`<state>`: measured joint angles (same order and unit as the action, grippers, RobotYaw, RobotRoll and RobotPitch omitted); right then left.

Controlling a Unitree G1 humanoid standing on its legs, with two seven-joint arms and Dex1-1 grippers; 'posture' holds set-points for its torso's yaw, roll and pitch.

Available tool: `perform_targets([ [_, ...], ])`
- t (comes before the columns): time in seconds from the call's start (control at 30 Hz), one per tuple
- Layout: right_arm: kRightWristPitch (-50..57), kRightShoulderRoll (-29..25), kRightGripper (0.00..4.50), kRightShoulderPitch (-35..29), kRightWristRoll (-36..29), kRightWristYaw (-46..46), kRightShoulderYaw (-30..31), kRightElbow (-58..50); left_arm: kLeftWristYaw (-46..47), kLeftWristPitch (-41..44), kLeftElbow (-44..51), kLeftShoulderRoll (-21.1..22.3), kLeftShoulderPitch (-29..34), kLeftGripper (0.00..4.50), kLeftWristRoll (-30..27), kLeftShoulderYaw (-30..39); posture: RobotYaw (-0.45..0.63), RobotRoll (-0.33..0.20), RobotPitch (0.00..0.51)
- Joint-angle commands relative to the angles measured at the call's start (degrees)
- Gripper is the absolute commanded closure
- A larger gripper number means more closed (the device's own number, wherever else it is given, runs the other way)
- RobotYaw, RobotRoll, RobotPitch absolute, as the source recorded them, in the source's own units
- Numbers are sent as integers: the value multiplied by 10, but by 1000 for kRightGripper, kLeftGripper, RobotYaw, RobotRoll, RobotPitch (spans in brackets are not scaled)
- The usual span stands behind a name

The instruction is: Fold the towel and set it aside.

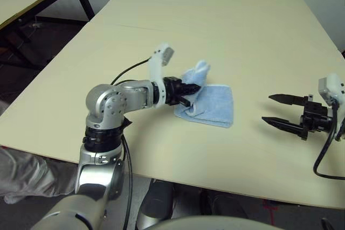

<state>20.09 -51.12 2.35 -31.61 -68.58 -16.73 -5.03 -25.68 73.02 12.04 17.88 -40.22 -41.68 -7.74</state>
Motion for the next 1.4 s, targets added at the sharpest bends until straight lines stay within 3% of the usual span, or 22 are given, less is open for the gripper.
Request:
perform_targets([
  [0.03,-1,-7,0,-16,-2,2,-18,-13,-45,-66,-47,-3,-16,4461,51,-74,70,0,109],
  [0.17,2,-5,0,-30,-4,9,-25,-26,-73,-136,-99,-13,-23,4461,109,-131,47,0,109],
  [0.2,3,-5,0,-33,-5,11,-27,-30,-77,-149,-112,-21,-23,4218,118,-135,47,0,109],
  [0.37,7,-3,0,-46,-7,19,-35,-41,-122,-219,-127,-40,-19,2641,149,-152,37,0,108],
  [0.53,9,-5,0,-41,-7,21,-34,-35,-200,-280,-85,2,-30,892,182,-179,60,0,111],
  [0.63,10,4,0,-12,-8,27,-20,-25,-201,-251,-71,1,-60,39,157,-133,69,0,109],
  [0.87,7,70,0,73,-2,76,16,-14,-174,-243,-62,36,-68,39,170,-55,93,0,102],
  [1.13,-40,214,0,124,44,176,100,-24,-90,-325,-78,64,47,39,240,0,119,0,102],
  [1.27,-53,247,0,124,56,194,124,-27,-65,-341,-75,48,83,39,250,10,123,0,100],
  [1.4,-44,270,0,123,40,203,130,-29,-58,-348,-73,33,103,1024,246,15,123,0,99],
])
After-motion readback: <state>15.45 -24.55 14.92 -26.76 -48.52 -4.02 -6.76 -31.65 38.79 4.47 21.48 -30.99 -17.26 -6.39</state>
